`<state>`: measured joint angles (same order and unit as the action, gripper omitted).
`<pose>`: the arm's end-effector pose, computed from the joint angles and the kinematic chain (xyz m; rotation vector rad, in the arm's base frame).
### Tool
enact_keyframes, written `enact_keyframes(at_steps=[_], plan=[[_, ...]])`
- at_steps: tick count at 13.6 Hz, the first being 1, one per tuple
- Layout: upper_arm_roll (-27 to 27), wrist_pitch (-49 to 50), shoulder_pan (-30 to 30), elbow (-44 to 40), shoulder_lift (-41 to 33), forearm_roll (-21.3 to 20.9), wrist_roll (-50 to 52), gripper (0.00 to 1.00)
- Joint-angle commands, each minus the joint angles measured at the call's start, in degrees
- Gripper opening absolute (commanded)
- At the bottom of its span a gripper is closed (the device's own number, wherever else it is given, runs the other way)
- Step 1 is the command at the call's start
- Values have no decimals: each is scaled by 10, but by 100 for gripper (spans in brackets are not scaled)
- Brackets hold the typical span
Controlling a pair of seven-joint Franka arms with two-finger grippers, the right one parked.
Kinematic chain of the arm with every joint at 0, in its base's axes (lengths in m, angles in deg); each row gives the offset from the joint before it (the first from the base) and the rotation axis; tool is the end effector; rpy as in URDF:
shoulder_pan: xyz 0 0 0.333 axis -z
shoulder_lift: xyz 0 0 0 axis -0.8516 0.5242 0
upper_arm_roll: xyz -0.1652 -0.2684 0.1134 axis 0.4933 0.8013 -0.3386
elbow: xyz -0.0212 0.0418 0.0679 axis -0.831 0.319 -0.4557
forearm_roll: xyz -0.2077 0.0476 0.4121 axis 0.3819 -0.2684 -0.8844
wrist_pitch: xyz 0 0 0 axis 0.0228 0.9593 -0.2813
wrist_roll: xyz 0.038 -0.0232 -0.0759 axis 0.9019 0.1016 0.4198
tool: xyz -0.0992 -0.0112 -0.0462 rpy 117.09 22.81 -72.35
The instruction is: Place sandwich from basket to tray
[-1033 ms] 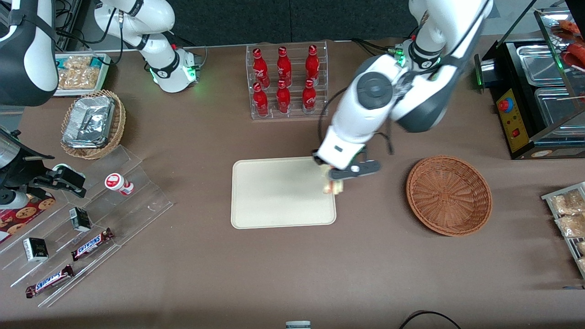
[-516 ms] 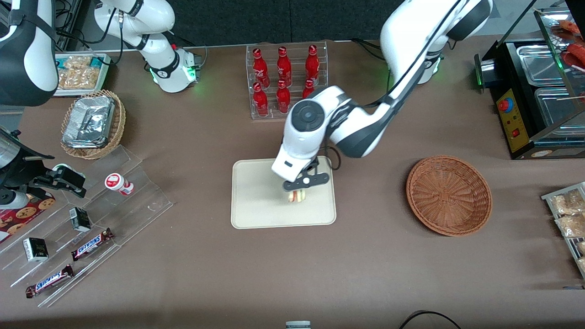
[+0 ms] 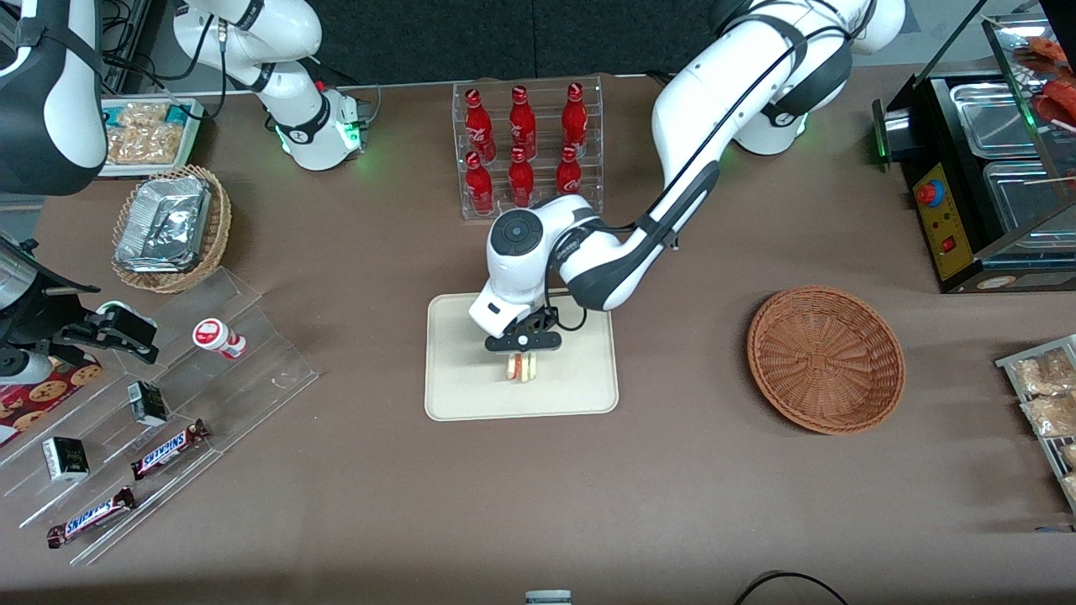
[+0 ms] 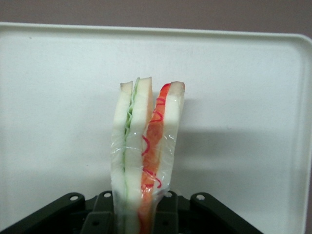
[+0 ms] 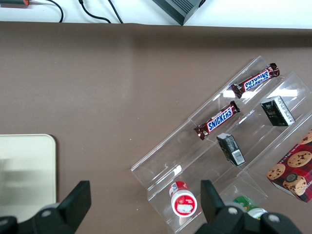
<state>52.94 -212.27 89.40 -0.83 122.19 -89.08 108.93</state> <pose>0.5554 -0.6189 0.2086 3.0831 0.0901 0.0943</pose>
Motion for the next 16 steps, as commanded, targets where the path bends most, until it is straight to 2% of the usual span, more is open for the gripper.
enact_keyframes(at_steps=[1,3,6,10,12,14,16], plan=[[-4,-21,12,-39,46,-15,-6,28],[-4,-22,12,-47,54,-15,-7,98],[-2,-15,7,-58,44,-10,-7,100],[0,43,-16,-76,-12,36,-9,100],[5,71,-53,-72,-66,72,-34,100],[3,144,-90,-61,-132,123,-104,100],[4,170,-144,9,-213,128,-158,100]])
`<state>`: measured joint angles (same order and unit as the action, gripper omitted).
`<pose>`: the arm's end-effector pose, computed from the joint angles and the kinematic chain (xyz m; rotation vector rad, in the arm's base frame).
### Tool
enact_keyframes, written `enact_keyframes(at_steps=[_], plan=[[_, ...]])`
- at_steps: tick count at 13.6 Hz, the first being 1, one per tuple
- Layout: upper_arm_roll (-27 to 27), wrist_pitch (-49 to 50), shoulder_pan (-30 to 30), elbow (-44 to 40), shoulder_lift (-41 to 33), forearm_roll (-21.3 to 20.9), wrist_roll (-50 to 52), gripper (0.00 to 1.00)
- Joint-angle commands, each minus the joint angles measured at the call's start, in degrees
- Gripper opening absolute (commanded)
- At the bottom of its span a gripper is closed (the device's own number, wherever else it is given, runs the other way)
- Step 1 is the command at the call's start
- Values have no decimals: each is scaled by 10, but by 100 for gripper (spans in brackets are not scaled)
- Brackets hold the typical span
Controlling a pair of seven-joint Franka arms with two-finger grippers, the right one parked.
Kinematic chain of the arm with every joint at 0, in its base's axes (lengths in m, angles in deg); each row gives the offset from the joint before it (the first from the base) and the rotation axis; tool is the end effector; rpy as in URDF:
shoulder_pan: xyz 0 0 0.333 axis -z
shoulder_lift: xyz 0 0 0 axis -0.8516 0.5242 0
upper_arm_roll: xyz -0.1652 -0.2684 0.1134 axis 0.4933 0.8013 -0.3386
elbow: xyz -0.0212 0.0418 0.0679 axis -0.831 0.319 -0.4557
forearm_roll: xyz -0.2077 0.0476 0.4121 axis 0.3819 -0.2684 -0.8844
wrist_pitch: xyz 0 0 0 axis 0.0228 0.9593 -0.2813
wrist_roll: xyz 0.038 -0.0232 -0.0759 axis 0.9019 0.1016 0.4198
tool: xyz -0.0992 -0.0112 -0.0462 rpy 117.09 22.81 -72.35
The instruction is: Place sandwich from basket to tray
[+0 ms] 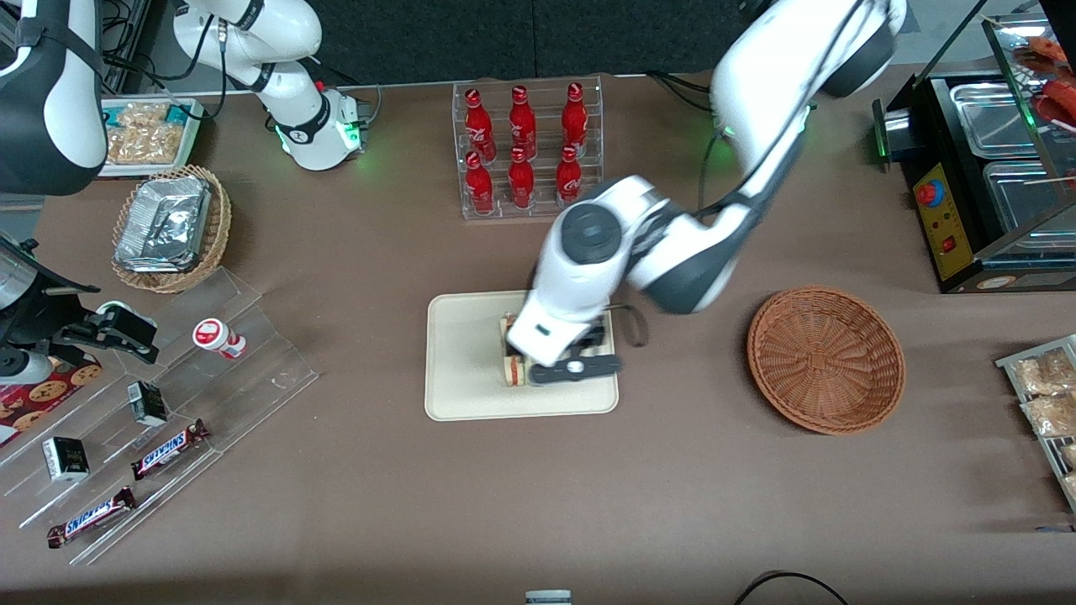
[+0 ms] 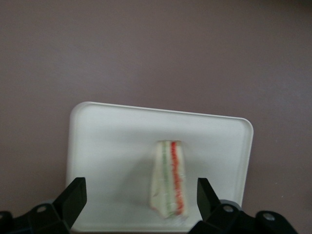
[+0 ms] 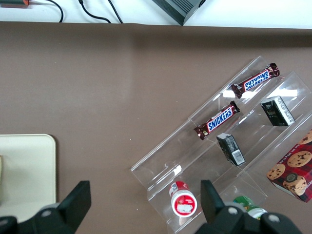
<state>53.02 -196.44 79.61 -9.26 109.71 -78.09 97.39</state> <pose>0.6646 -0.5046 0.4342 2.9984 0.2125 0.0944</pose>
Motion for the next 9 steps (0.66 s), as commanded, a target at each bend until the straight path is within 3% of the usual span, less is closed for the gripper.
enact_keyframes(at_steps=[1,6,9], plan=[[5,10,-85,144,-128,30,-68,100],[4,-34,-212,369,-324,116,-216,99],[0,-25,-274,449,-421,131,-314,99]])
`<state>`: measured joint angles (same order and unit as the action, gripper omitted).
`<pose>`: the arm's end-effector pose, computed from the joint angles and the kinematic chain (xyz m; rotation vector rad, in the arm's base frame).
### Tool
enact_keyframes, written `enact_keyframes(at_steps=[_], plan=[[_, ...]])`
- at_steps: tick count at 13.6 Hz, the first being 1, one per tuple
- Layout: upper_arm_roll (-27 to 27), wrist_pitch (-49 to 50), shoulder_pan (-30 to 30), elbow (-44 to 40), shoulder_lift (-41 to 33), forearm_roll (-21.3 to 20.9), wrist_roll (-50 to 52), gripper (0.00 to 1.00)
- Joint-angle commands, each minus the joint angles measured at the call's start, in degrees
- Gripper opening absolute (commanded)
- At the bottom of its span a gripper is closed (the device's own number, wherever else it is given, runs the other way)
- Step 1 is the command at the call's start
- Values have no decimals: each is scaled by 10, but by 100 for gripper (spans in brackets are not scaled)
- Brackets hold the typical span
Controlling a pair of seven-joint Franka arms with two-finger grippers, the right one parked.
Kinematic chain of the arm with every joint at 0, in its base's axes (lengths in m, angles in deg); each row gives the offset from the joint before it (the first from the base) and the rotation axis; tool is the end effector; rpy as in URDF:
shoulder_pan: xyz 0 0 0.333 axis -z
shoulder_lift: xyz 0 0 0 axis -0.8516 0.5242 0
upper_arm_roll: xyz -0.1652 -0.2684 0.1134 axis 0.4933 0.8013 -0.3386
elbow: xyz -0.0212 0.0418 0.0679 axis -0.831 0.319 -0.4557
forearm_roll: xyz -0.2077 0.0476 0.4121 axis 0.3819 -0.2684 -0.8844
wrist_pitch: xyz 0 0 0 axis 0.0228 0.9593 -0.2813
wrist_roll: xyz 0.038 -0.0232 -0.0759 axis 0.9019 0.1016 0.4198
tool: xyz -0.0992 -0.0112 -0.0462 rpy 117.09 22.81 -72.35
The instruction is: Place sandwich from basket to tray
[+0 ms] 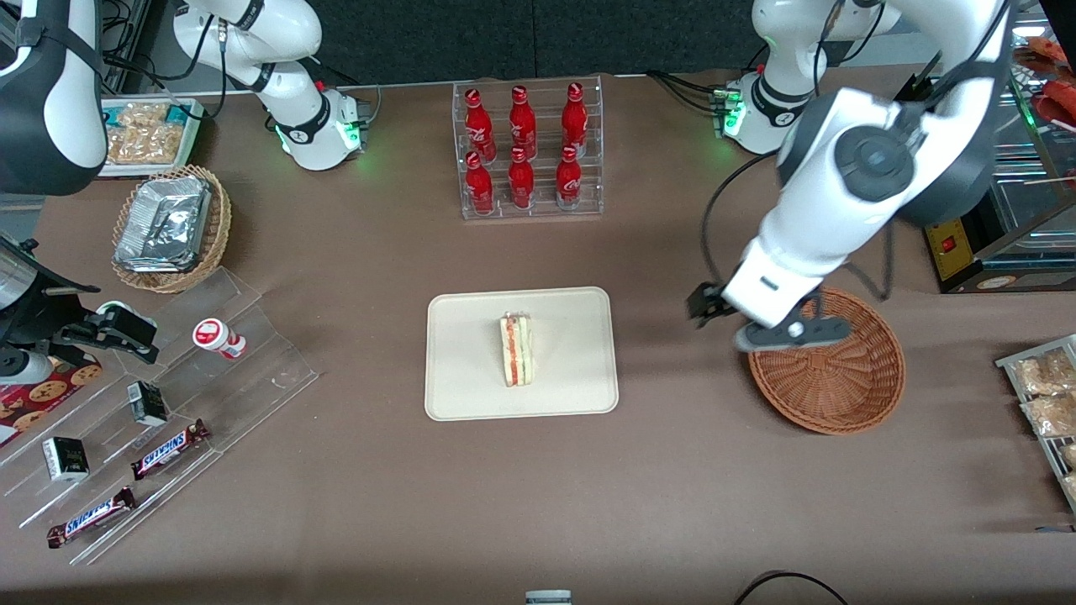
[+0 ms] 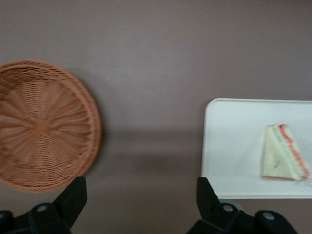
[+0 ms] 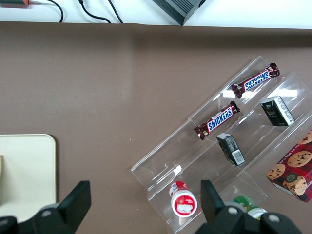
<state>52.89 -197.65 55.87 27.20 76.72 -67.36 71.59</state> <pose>0.6294 -0.2345 0.4955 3.1024 0.0845 0.0769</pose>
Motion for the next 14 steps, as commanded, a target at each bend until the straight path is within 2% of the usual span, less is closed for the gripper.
enact_keyframes(at_steps=[1,4,7,10,14], plan=[[1,-1,-58,93,-116,34,-93,99],[-8,80,-91,65,-153,40,-115,99],[-39,169,-92,-10,-151,41,-165,100],[-41,192,-91,-55,-142,39,-164,100],[-41,193,-91,-56,-136,39,-162,100]])
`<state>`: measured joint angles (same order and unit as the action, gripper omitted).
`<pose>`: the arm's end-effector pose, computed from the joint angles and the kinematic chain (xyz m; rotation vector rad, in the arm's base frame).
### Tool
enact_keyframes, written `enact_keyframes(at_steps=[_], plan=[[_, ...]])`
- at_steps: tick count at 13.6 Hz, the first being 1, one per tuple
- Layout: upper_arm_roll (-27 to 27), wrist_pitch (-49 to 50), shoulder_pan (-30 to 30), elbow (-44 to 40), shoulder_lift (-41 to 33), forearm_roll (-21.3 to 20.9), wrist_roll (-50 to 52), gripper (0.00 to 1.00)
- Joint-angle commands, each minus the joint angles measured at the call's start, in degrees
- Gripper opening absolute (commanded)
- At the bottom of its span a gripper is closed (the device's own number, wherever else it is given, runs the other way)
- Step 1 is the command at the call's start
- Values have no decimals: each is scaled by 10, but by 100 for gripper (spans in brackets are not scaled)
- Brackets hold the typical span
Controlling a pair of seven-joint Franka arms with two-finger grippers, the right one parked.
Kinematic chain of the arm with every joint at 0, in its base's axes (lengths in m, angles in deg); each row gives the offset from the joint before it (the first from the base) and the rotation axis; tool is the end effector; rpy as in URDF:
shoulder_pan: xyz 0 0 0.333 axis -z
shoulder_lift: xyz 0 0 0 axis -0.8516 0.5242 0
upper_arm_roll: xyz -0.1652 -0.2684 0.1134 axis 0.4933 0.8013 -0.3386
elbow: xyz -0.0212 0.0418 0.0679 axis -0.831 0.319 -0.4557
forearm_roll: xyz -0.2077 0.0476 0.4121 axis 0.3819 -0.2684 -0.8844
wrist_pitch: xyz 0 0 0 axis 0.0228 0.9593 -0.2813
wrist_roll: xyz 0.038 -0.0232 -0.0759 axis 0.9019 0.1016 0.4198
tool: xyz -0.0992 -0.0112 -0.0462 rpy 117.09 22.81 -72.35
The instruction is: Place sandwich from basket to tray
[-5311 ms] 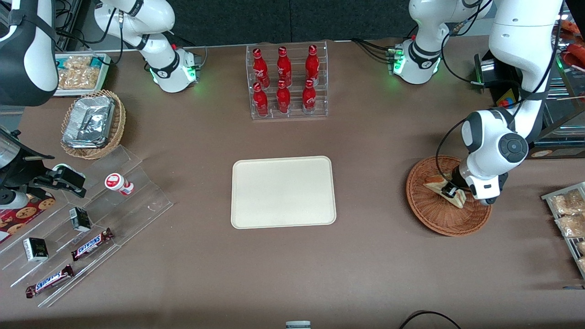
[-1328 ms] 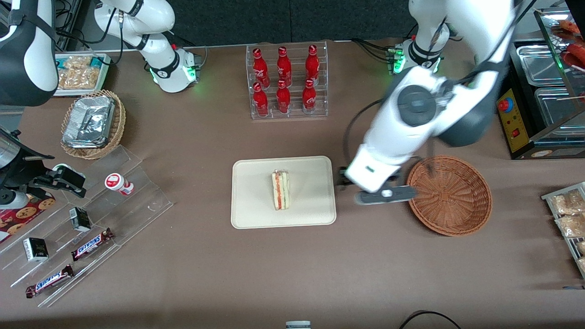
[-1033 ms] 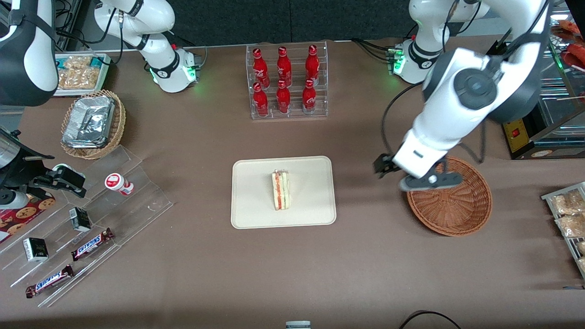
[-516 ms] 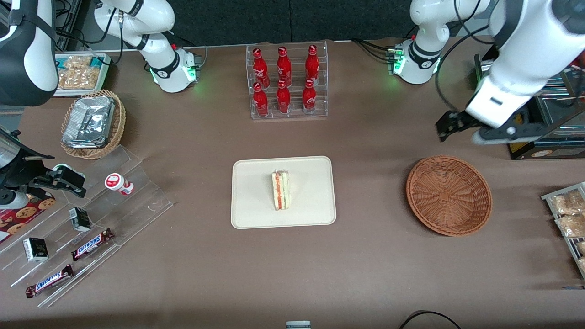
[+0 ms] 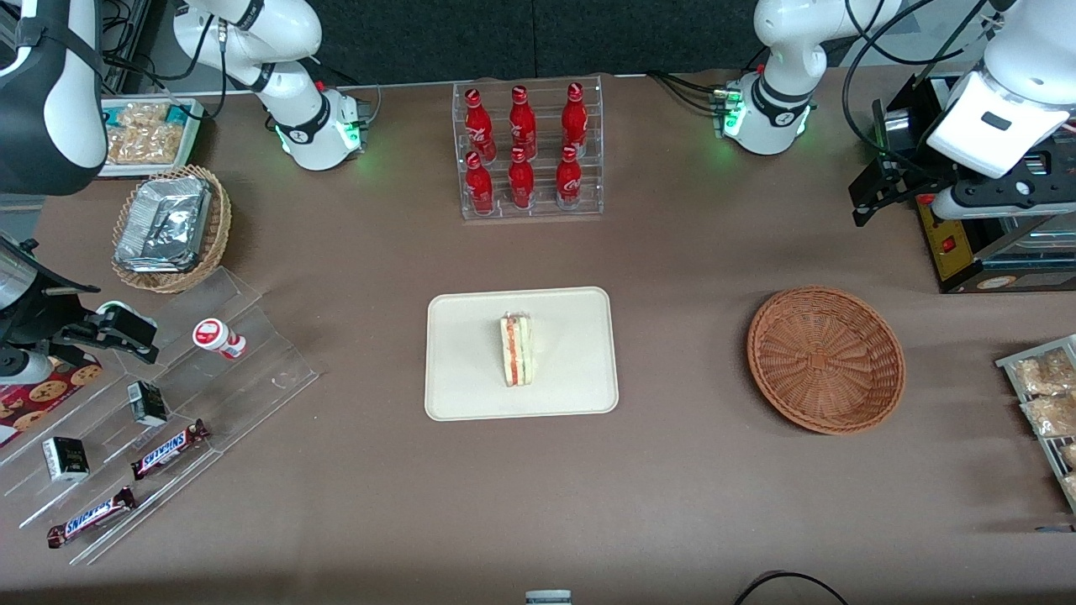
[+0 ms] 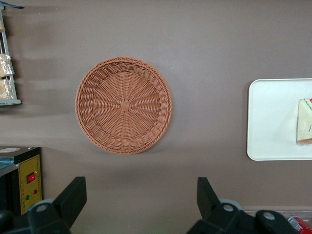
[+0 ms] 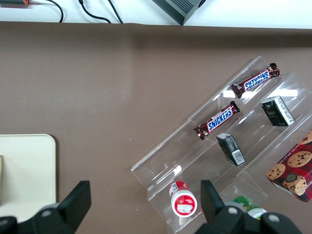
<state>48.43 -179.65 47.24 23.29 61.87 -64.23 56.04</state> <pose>0.5774 -0.1006 0.6563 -3.1220 -0.0328 -0.0916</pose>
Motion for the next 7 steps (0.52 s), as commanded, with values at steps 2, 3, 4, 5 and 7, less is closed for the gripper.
enact_keyframes(at_steps=[2,3,4,5,7], plan=[[3,13,-5,-18,16,6,-9,100],[3,13,-5,-24,18,6,-11,100],[-2,13,-2,-29,26,6,-11,100],[-5,13,0,-31,27,6,-10,100],[-9,13,7,-31,32,6,-9,100]])
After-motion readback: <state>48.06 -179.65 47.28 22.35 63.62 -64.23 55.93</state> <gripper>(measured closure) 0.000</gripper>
